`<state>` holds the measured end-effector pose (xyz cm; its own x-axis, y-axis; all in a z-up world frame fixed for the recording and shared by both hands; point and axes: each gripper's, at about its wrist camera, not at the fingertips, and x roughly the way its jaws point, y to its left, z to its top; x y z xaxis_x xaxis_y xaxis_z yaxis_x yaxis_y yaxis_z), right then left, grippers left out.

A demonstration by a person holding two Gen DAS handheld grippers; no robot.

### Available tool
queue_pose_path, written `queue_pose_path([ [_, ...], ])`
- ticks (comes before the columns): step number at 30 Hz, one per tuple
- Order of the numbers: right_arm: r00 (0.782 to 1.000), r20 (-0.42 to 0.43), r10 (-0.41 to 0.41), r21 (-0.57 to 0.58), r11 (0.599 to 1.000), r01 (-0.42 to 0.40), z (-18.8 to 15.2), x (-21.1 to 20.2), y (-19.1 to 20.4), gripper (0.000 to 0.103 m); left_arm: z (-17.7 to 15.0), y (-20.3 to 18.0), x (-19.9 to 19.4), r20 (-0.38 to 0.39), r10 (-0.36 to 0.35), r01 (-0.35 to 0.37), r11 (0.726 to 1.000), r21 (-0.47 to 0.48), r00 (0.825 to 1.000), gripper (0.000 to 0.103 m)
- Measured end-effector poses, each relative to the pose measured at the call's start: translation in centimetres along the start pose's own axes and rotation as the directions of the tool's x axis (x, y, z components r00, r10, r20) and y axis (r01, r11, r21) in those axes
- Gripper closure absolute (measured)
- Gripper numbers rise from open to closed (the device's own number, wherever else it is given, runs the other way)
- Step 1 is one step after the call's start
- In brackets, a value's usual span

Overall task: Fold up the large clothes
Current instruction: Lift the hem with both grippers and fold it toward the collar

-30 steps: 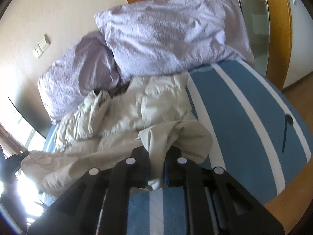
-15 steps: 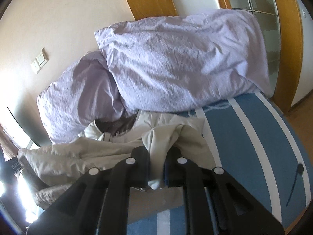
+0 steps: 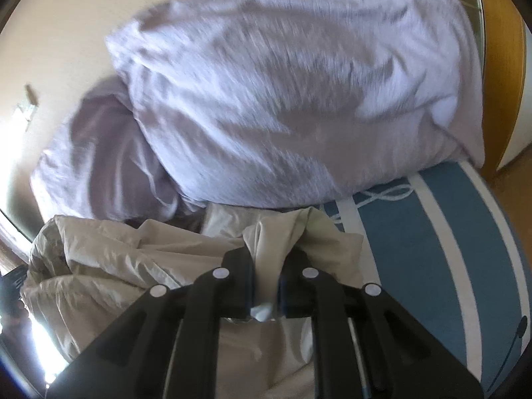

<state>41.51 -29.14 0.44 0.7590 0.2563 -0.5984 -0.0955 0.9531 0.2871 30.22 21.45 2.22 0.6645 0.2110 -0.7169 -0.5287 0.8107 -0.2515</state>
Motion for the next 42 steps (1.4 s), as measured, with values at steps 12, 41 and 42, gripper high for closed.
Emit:
queue_pose_path([
  [12,0.988,-0.149,-0.036,0.042,0.998,0.043,0.4,8.5,-1.0,0.086,0.4,-0.5,8.8,-0.123,0.088,-0.089,0.996,-0.009,0.989,0.091],
  [41,0.992,-0.103,0.071,-0.005,0.997,-0.072,1.0,4.3,4.3,0.042,-0.8,-6.9,6.5,-0.078,0.028,-0.018,0.991,0.134,0.997,0.025],
  [42,0.991,-0.108,0.074,-0.032,0.996,-0.078,0.7,4.3,5.2,0.042,-1.3,-7.6,6.3,-0.076,0.026,-0.015,0.989,0.148,0.997,0.024],
])
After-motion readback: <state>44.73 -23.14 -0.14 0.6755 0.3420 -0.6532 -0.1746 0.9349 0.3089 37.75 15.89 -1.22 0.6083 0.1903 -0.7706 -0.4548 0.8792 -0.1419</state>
